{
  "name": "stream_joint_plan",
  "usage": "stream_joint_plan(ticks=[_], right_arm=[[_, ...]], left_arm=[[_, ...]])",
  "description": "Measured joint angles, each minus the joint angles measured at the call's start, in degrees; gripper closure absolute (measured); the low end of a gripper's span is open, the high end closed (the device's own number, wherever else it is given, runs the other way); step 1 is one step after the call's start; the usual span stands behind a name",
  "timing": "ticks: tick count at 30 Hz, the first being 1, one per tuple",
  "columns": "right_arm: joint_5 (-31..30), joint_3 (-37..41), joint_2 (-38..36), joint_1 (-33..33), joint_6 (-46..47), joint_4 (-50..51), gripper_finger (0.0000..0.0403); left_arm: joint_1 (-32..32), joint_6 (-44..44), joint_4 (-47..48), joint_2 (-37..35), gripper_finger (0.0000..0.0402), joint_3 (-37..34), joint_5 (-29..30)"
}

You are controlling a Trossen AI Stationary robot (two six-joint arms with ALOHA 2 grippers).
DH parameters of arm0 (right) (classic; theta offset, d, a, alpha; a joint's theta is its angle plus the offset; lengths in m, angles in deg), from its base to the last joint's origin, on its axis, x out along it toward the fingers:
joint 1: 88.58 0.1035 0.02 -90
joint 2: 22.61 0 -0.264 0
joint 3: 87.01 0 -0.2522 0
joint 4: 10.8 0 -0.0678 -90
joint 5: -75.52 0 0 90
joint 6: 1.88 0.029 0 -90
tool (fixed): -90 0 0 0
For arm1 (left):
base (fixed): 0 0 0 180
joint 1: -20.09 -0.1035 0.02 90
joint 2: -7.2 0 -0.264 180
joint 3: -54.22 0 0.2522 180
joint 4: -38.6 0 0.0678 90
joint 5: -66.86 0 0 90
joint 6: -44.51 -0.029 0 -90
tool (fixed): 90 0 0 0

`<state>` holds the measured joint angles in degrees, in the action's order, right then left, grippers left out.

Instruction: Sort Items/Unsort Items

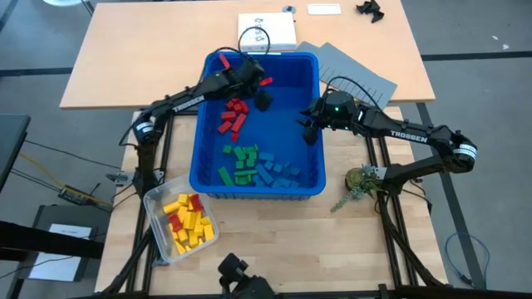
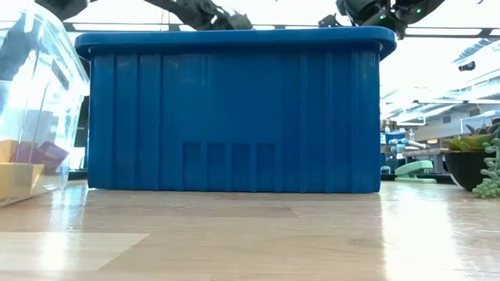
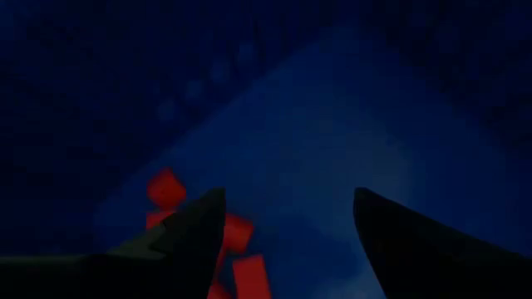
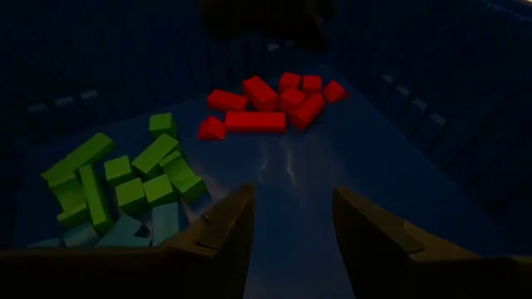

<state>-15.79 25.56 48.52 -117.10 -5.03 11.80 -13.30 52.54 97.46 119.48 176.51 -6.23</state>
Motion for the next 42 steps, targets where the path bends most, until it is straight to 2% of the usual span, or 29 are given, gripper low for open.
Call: stream_joint_plan(ticks=[5,10,17,27,35,39,42], right_arm=[[0.0,0.0,0.0,0.0,0.0,-0.1,0.0241],[0.0,0.0,0.0,0.0,0.0,0.0,0.0241],[0.0,0.0,0.0,0.0,-0.8,0.0,0.0241],[0.0,0.0,0.0,0.0,-1.0,-0.1,0.0241],[0.0,0.0,0.0,0.0,-1.0,0.0,0.0241],[0.0,0.2,0.0,0.0,-1.0,0.0,0.0241],[0.0,1.3,0.0,0.0,-0.9,-0.4,0.0241]], left_arm=[[-0.2,1.1,4.0,3.6,0.0129,-0.1,-0.1],[-1.1,1.5,7.2,6.5,0.0129,-0.1,-2.9],[-2.3,4.1,9.6,7.8,0.0144,-0.1,-1.8],[-2.9,6.0,17.8,11.7,0.0149,-0.1,-0.1],[-3.0,5.9,17.7,15.7,0.015,0.0,-1.6],[-3.1,5.8,17.5,17.9,0.015,-0.1,0.4],[-3.5,4.8,17.2,18.6,0.015,0.0,-3.2]])
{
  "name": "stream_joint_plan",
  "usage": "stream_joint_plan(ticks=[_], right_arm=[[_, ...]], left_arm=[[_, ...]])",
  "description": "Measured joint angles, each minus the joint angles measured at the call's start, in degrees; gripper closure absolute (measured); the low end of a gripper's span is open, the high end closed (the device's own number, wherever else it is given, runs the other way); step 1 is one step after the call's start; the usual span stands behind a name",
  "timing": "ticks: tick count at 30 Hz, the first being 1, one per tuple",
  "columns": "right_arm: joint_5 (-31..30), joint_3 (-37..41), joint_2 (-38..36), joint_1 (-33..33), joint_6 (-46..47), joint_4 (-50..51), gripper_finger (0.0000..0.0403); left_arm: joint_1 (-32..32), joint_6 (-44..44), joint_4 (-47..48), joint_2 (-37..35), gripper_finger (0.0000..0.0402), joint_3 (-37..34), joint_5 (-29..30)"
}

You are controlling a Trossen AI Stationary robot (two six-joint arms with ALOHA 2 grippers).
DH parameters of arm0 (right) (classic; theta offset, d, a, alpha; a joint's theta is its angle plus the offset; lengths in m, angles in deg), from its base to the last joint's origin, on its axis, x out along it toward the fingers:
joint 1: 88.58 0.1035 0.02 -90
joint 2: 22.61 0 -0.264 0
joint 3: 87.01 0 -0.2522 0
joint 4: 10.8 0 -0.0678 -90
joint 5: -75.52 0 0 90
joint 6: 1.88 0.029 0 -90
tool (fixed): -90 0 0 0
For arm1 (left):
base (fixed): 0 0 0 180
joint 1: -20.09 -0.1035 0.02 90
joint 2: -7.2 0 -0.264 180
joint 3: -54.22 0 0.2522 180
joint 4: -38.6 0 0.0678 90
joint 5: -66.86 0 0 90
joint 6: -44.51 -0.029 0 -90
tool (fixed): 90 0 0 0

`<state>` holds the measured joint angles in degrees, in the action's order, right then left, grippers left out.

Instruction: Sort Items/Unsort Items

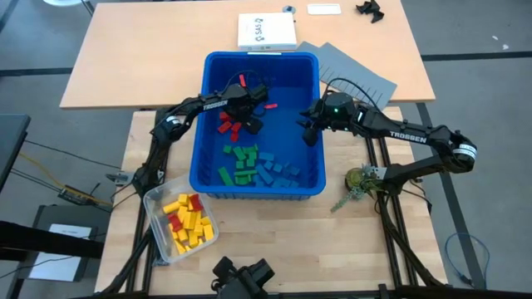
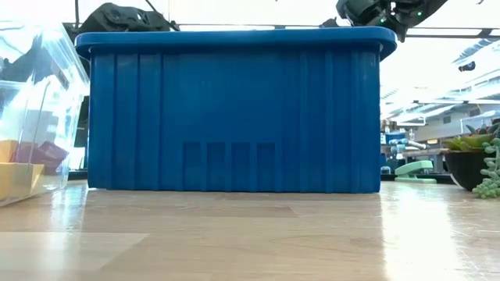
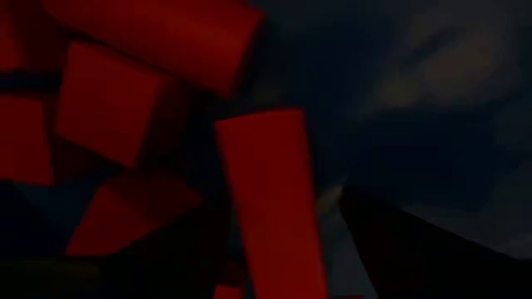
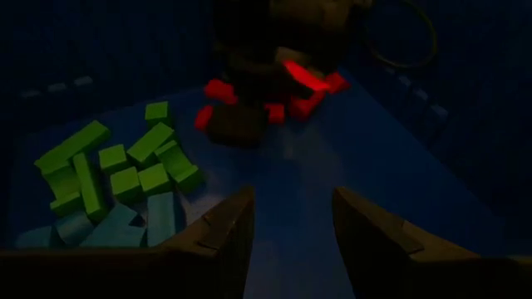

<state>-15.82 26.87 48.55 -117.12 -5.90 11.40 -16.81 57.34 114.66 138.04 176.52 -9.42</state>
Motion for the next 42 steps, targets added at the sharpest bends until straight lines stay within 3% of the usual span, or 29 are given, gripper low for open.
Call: stream_joint_plan(ticks=[8,16,21,36,42], right_arm=[[0.0,2.0,-0.1,0.0,0.3,-2.6,0.0241],[0.0,2.2,0.0,0.4,0.1,-3.9,0.0241],[0.0,2.2,0.0,0.4,0.1,-3.9,0.0241],[0.0,2.2,0.0,0.4,-0.1,-4.0,0.0241],[0.0,2.2,0.0,0.4,-0.1,-4.0,0.0242]], left_arm=[[-0.3,-3.7,-1.1,1.3,0.0157,0.2,-3.4],[-0.2,-6.3,-1.4,1.0,0.0267,0.3,-5.5],[1.4,-7.0,-1.7,-1.5,0.0267,-0.1,-0.8],[11.1,-7.8,-1.0,-26.1,0.0267,0.2,5.0],[15.9,-3.5,3.6,-36.2,0.0267,-0.1,11.5]])
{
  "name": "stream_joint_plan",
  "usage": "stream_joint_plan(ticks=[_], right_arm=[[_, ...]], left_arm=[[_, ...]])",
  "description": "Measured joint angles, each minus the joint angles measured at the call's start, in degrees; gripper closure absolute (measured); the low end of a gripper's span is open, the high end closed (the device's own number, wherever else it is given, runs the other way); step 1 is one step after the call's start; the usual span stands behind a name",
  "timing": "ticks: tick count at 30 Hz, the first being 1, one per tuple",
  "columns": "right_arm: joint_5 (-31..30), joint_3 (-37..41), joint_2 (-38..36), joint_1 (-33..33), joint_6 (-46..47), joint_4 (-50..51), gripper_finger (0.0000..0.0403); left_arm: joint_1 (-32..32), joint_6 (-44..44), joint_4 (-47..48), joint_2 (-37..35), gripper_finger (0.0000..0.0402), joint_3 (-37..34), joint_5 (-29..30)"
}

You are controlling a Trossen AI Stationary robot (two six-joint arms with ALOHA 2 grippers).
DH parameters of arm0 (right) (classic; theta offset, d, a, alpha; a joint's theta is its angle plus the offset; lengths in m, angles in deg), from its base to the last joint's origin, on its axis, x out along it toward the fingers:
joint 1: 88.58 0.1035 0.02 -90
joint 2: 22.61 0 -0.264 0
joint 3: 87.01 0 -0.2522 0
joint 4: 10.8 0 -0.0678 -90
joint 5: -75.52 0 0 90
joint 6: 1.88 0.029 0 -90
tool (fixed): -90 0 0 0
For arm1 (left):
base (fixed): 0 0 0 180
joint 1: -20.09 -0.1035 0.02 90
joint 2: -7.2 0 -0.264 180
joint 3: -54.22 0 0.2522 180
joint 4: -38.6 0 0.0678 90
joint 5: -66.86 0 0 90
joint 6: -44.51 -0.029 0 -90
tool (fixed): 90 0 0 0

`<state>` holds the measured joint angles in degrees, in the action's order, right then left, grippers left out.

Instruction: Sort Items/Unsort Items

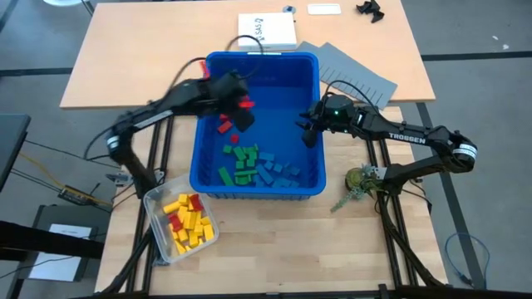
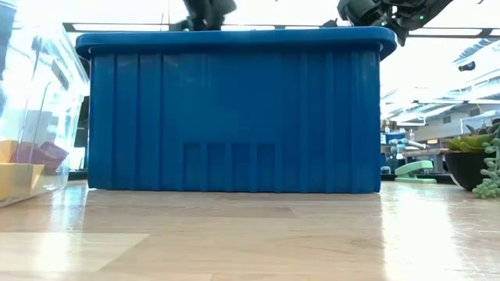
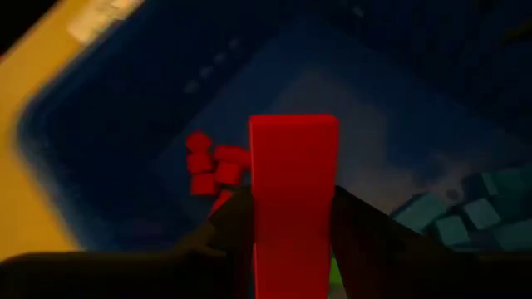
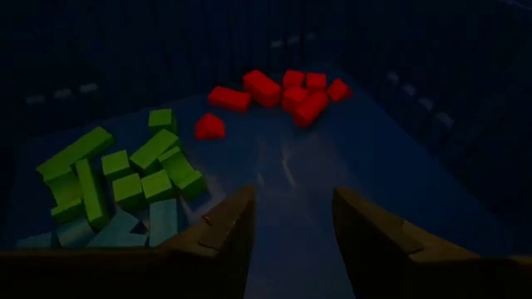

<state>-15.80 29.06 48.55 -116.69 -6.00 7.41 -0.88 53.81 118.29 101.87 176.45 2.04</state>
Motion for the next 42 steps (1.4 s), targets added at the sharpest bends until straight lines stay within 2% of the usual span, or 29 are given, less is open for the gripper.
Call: stream_joint_plan(ticks=[6,11,18,23,25,29,34,38,42], right_arm=[[0.0,0.0,0.0,0.0,1.9,0.1,0.0241],[0.0,0.0,0.0,0.0,1.5,0.2,0.0241],[1.1,0.0,0.0,0.0,-1.2,0.5,0.0242],[3.0,0.0,0.0,0.0,-3.5,0.5,0.0256],[3.0,0.0,0.0,0.0,-3.6,0.5,0.0262],[3.1,0.0,0.0,0.1,-3.3,1.4,0.0273],[3.1,-0.1,0.0,0.5,-3.2,1.4,0.0279],[3.0,-0.1,0.0,1.5,-4.5,-0.2,0.0273],[3.9,-0.1,-0.1,2.7,-9.1,-2.6,0.025]], left_arm=[[5.4,8.5,8.7,-9.7,0.0267,-3.7,1.3],[11.9,18.0,13.5,-19.9,0.0267,-11.3,1.9],[27.0,28.5,13.5,-32.8,0.0267,-25.8,-4.2],[37.3,36.4,13.6,-35.0,0.0267,-33.9,-12.8],[40.9,40.0,13.0,-35.1,0.0267,-36.3,-14.5],[46.8,45.7,10.6,-34.9,0.0266,-38.6,-14.7],[52.7,52.5,9.9,-35.0,0.0231,-40.3,-13.8],[54.1,52.5,7.5,-35.0,0.0211,-43.2,-11.2],[54.0,52.5,7.4,-35.0,0.0207,-45.1,-11.1]])
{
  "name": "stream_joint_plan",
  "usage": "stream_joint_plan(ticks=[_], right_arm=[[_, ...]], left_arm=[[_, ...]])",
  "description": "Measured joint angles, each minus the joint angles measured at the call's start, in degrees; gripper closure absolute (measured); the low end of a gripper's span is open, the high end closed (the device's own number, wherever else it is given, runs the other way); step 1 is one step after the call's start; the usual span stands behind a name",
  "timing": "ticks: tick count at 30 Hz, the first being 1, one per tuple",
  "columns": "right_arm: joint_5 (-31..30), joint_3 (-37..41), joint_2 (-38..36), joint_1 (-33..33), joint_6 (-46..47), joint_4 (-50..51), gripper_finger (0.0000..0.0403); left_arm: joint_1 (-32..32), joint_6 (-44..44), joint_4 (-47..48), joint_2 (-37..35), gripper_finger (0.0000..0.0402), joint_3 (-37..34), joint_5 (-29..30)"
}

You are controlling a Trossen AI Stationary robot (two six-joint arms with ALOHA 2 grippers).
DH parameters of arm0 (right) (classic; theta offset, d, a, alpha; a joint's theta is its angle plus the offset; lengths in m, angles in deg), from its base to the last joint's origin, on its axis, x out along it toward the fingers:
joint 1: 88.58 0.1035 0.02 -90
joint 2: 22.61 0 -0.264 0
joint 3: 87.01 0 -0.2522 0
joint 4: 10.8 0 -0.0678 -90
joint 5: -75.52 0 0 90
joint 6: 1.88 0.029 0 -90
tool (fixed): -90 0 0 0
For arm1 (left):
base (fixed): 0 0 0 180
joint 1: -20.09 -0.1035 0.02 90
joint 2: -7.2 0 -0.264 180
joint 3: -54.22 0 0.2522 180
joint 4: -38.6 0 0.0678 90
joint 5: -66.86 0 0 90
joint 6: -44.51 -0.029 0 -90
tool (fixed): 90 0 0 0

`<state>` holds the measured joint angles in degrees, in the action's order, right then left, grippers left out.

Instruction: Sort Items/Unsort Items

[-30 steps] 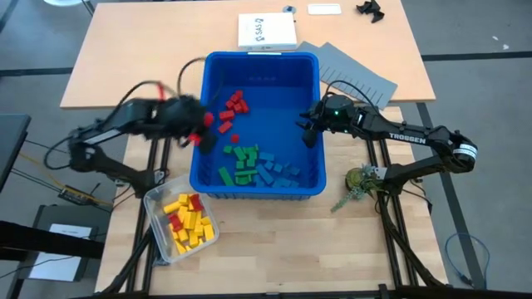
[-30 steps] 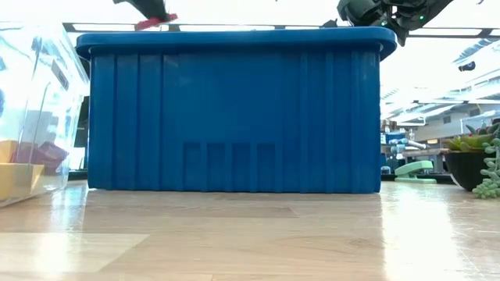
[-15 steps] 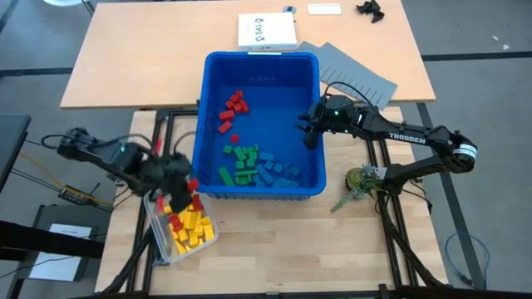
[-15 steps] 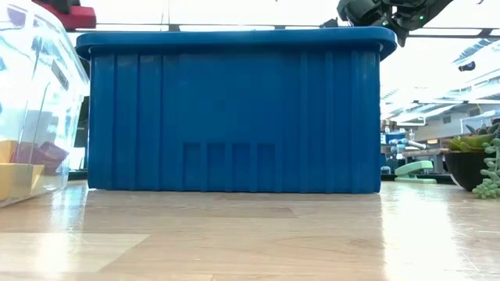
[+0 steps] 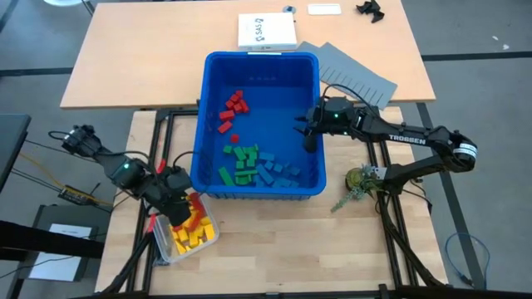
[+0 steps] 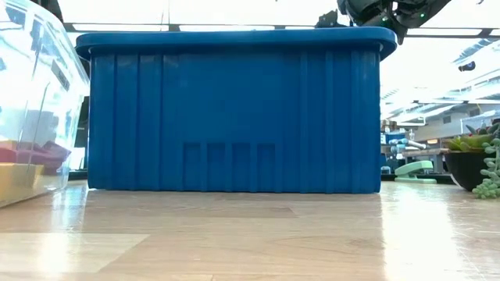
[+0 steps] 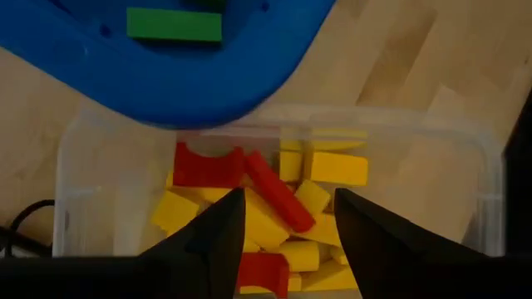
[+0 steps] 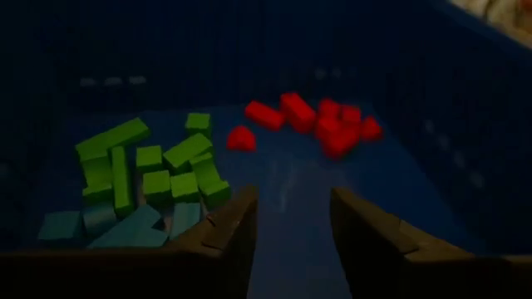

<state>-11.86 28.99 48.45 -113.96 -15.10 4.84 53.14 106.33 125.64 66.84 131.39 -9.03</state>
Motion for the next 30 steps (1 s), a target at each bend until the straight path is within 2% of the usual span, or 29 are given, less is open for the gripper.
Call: stream_joint_plan(ticks=[3,6,12,16,19,22,25,30], right_arm=[[0.4,0.0,-0.2,1.4,-4.8,-3.4,0.0224],[0.6,0.0,-0.2,2.1,-5.9,-7.2,0.0195],[0.4,0.0,-0.2,2.8,-6.8,-9.9,0.0155],[0.4,0.0,-0.2,2.8,-7.9,-9.8,0.0149],[0.4,0.0,-0.2,2.7,-7.9,-9.9,0.0153],[0.4,0.0,-0.2,2.7,-7.4,-9.9,0.0158],[0.4,0.0,-0.2,2.9,-5.7,-9.9,0.0163],[0.4,0.0,-0.2,2.8,-3.9,-9.9,0.0167]], left_arm=[[0.0,-0.3,1.3,0.0,0.0205,-0.9,1.8],[-0.2,-0.4,2.5,-0.1,0.0199,-1.0,3.3],[-2.5,-0.6,0.7,-1.5,0.0157,-0.7,4.0],[-4.8,-3.5,0.1,-2.8,0.0131,4.1,4.4],[-6.6,-6.7,-0.5,-3.3,0.0122,9.1,8.0],[-8.8,-14.8,-3.4,-3.1,0.012,13.1,15.1],[-13.1,-26.8,-10.5,-2.4,0.012,15.0,20.8],[-25.7,-45.3,-21.4,0.7,0.012,16.8,20.1]])
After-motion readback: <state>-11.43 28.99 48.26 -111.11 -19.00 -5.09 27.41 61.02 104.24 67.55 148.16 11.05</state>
